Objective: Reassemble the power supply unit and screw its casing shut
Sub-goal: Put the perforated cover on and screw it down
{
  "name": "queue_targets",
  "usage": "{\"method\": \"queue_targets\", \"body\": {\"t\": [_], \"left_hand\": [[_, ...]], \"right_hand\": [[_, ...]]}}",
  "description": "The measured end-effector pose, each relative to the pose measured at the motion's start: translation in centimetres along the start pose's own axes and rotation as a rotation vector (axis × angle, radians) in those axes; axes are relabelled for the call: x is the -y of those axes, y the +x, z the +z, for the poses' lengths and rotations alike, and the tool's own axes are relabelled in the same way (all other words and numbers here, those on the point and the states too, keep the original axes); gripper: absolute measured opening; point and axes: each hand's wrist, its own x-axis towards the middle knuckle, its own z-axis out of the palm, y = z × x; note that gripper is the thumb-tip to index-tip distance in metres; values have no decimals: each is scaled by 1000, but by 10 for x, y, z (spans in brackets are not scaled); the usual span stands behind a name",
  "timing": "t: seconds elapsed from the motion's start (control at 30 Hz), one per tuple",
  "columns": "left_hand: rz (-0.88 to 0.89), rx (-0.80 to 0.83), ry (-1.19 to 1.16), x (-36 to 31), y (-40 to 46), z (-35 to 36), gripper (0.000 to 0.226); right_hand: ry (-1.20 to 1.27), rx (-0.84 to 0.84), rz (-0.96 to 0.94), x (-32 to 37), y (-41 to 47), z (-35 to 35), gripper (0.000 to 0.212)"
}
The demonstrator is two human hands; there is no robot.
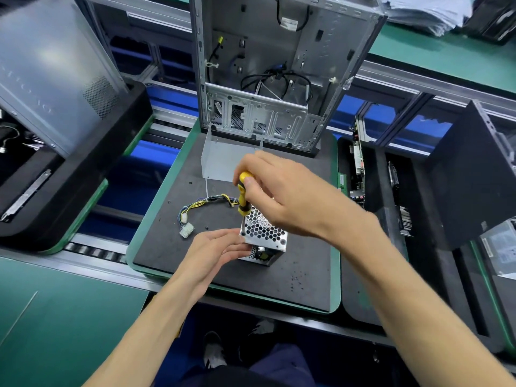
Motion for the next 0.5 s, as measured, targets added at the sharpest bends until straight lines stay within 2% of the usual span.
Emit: {"method": "queue_targets", "body": {"t": [0.2,0.3,0.5], "left_hand": [[-4,-6,7,0,1,-1,21],[-13,-17,-3,1,1,-4,14],[8,3,10,0,0,-4,14]], "right_hand": [[-238,148,-36,12,12,-13,14],[-282,179,-63,14,14,-9,14],[-273,207,12,16,21,-7,12]]}}
